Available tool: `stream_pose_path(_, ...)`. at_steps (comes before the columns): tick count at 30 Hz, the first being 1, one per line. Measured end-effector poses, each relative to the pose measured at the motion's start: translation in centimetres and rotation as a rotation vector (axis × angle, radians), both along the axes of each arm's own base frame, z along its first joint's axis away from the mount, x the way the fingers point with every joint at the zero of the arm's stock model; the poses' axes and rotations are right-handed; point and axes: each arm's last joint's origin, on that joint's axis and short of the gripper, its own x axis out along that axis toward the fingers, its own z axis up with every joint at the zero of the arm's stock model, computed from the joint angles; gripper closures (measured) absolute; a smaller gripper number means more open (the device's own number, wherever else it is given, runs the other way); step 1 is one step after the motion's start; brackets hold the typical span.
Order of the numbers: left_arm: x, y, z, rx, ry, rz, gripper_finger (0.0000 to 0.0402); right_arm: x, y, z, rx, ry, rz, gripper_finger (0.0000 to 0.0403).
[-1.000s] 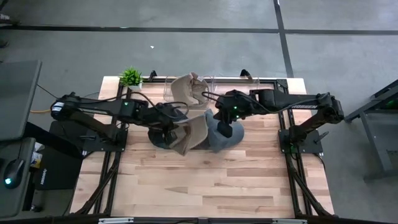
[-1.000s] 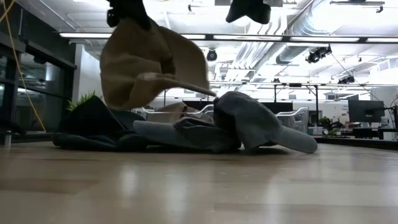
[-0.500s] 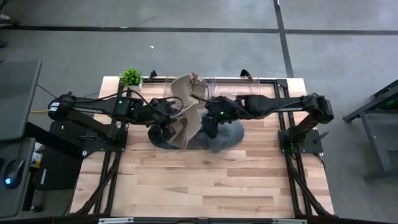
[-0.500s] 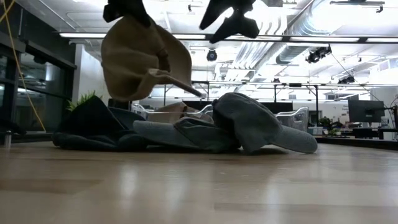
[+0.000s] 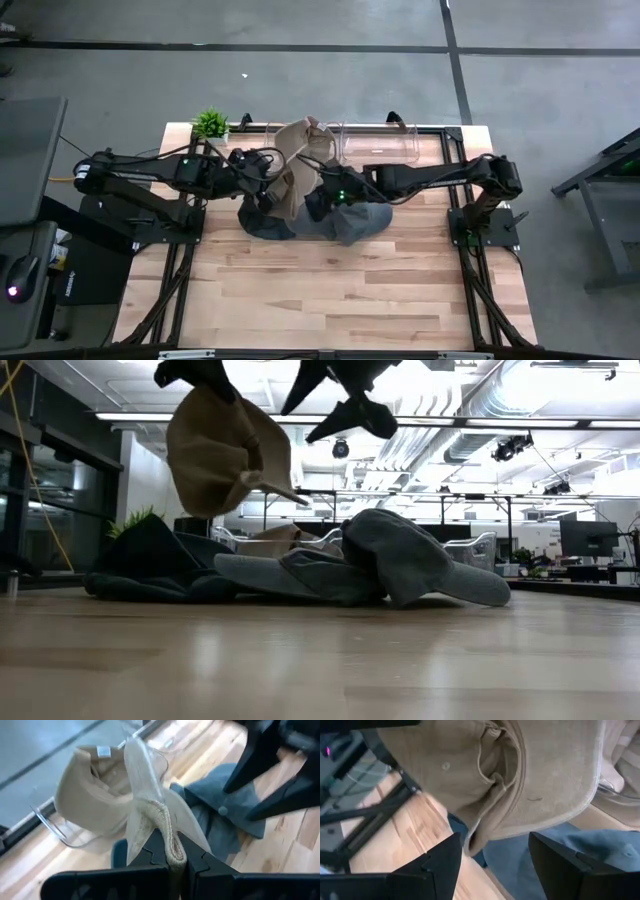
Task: Pick & Place hat
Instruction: Put the brown cap into the left transparent bin
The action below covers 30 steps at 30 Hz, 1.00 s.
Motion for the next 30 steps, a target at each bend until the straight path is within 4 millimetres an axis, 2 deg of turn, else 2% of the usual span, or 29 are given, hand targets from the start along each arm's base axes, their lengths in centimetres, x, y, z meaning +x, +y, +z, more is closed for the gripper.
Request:
stream_pose_path(5, -1.2, 0.2, 0.6, 0.035, 0.0, -0.007, 0.0401, 1.3, 0.3, -1.5, 0.006, -0.01, -0.04, 0.0178)
stream_pose_path(11, -2.7, 0.4, 1.1, 0.058, 0.014, 0.021, 0.0401, 1.6, 0.2, -1.8, 0.007, -0.042, -0.114, 0.0178)
stream_pose_path(13, -3.3, 0.5, 1.2, 0.065, 0.016, 0.028, 0.0401, 1.7, 0.2, -2.6, 0.029, -0.08, -0.127, 0.0178)
stream_pose_path(15, -3.6, 0.5, 1.4, 0.071, 0.008, 0.025, 0.0401, 1.7, 0.1, -4.1, 0.085, -0.144, -0.13, 0.0178)
stream_pose_path(18, -4.1, 0.6, 1.5, 0.08, 0.01, 0.029, 0.0401, 1.5, 0.1, -6.7, 0.175, -0.328, -0.137, 0.0178)
stream_pose_path(22, -4.2, 0.6, 1.7, 0.081, -0.001, 0.028, 0.0401, 0.3, 0.0, -8.1, 0.225, -0.606, -0.149, 0.0178)
stream_pose_path(26, -4.0, 0.6, 1.9, 0.096, -0.022, 0.017, 0.0401, -0.7, 0.4, -9.4, 0.234, -0.646, -0.178, 0.0178)
stream_pose_path(30, -3.5, 0.6, 2.3, 0.124, -0.064, 0.002, 0.0401, -0.7, 1.1, -9.7, 0.248, -0.634, -0.174, 0.0178)
